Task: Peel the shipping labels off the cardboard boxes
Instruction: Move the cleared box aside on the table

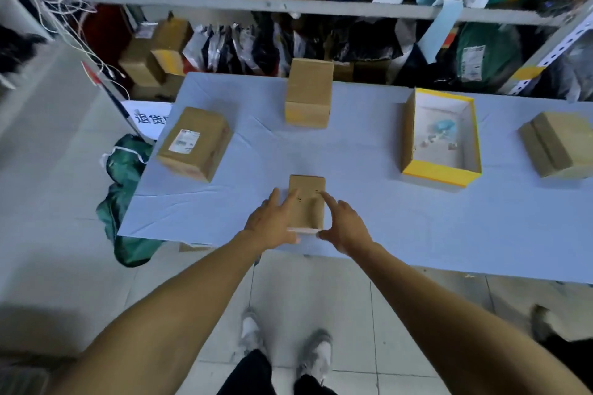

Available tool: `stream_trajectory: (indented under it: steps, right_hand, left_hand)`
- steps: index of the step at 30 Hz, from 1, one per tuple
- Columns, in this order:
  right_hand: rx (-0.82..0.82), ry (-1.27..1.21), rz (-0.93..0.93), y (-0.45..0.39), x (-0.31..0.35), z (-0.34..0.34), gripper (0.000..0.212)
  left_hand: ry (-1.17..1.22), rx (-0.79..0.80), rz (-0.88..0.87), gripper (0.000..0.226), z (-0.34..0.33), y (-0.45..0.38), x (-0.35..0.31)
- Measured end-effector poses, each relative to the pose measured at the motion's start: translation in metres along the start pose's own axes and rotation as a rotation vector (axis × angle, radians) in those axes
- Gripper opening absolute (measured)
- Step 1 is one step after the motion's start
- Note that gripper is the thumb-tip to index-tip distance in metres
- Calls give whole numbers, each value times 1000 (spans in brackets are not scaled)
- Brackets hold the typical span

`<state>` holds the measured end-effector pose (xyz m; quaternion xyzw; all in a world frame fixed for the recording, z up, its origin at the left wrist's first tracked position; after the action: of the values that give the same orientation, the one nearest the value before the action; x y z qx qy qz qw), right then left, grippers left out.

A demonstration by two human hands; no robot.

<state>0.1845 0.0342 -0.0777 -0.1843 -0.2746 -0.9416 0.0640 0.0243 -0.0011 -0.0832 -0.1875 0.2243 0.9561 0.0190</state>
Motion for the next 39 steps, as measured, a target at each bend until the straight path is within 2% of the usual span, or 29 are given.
stream_trajectory:
  steps: [3,8,20,25,29,39]
  right_hand:
    - [61,-21,-37,-6,10,-16,98]
    - [-64,-89,17,1,50,-18,72]
    - [-257,-87,240,-55,219,56,60]
    - [-255,-71,277,-123,255,77,59]
    - [-287,-26,224,-186,271,94,56]
    - [-190,-24,103,-326,267,95,46]
  left_hand:
    - [20,2,-89,102,-4,-9,-1]
    - [74,-104,-133,78,19,-3,19]
    - [113,-338,-139,79,174,-18,127]
    - [119,-356,-107,79,219,-66,159]
    - [168,-367,-105,72,247,-109,165]
    - [180,-313,-171,61,255,-255,214]
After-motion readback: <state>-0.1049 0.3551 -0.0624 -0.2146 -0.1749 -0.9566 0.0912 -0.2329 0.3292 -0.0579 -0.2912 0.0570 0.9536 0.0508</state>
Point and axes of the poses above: each hand's wrist, its own y-axis away from the middle knuckle, its own z-axis out of the back of the hand, x = y × z, the point moved 7 cm from there along -y, towards the middle knuckle, and after that the axes turned 8 degrees about -z, right-handed, at the moved point
